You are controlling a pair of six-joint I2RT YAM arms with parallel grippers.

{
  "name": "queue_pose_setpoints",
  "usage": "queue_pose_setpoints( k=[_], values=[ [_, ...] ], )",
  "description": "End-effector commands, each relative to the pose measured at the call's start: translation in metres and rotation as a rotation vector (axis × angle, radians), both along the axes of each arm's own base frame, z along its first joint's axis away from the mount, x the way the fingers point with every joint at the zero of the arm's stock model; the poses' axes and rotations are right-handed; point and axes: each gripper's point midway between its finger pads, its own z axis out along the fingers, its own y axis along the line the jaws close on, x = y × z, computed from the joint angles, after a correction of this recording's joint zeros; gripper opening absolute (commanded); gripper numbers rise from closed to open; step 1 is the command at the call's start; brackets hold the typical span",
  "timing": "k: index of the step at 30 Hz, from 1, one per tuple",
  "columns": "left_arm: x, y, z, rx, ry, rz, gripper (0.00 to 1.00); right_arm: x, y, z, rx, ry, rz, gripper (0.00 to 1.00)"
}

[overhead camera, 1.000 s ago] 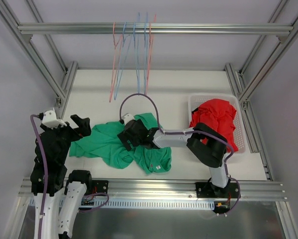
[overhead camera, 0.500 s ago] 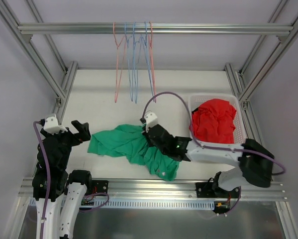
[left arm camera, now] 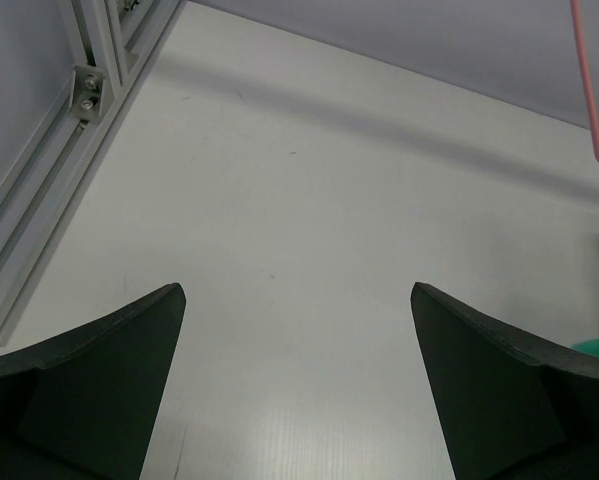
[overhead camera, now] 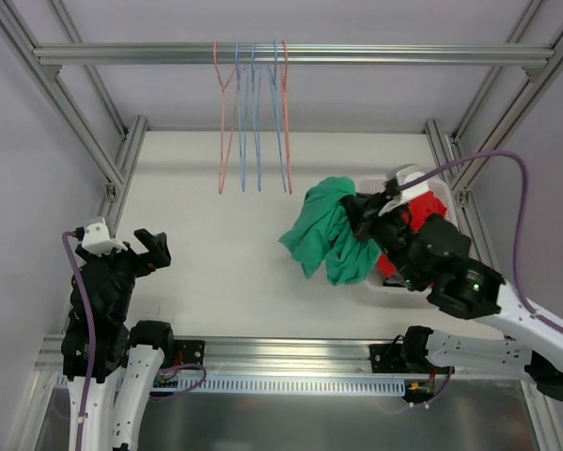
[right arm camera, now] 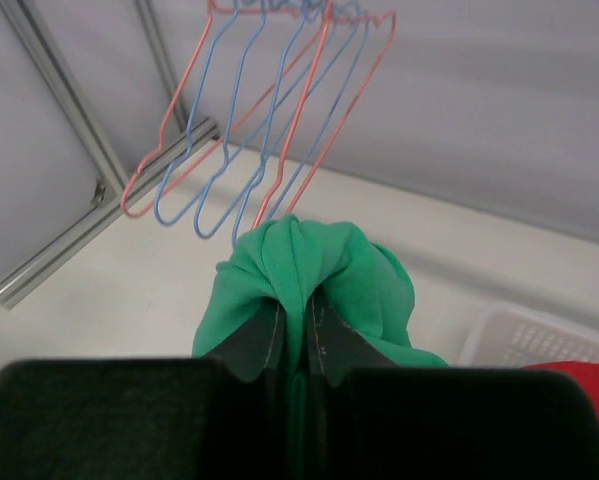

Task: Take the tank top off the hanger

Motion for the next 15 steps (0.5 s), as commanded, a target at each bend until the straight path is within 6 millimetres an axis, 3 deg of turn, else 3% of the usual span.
queue_pose_setpoints(
  k=[1,2,4,5,9,11,15],
  values=[
    [0.000,0.001,0.004,0.011,-0.024,0.004,0.99,0.004,-0.045,0.053,-0.064,-0.090,-0.131,0.00],
    [0.000,0.001,0.005,0.011,-0.025,0.002,0.99,0.005,-0.064,0.080,-0.043,-0.110,-0.190,0.00],
    [0.000,0.001,0.005,0.012,-0.028,0.002,0.99,0.015,-0.075,0.084,-0.163,-0.111,-0.287,0.00],
    [0.000,0.001,0.005,0.011,-0.028,0.002,0.99,0.018,-0.098,0.099,-0.154,-0.105,-0.394,0.00],
    [0.000,-0.001,0.005,0.011,-0.028,-0.009,0.99,0.029,-0.130,0.097,-0.233,-0.081,-0.557,0.00],
    [0.002,-0.002,0.004,0.010,-0.024,-0.013,0.99,0.028,-0.150,0.097,-0.204,-0.064,-0.617,0.01],
    [0.003,-0.005,0.002,0.009,-0.013,-0.030,0.99,0.022,-0.172,0.099,-0.168,-0.053,-0.676,0.00]
  ],
)
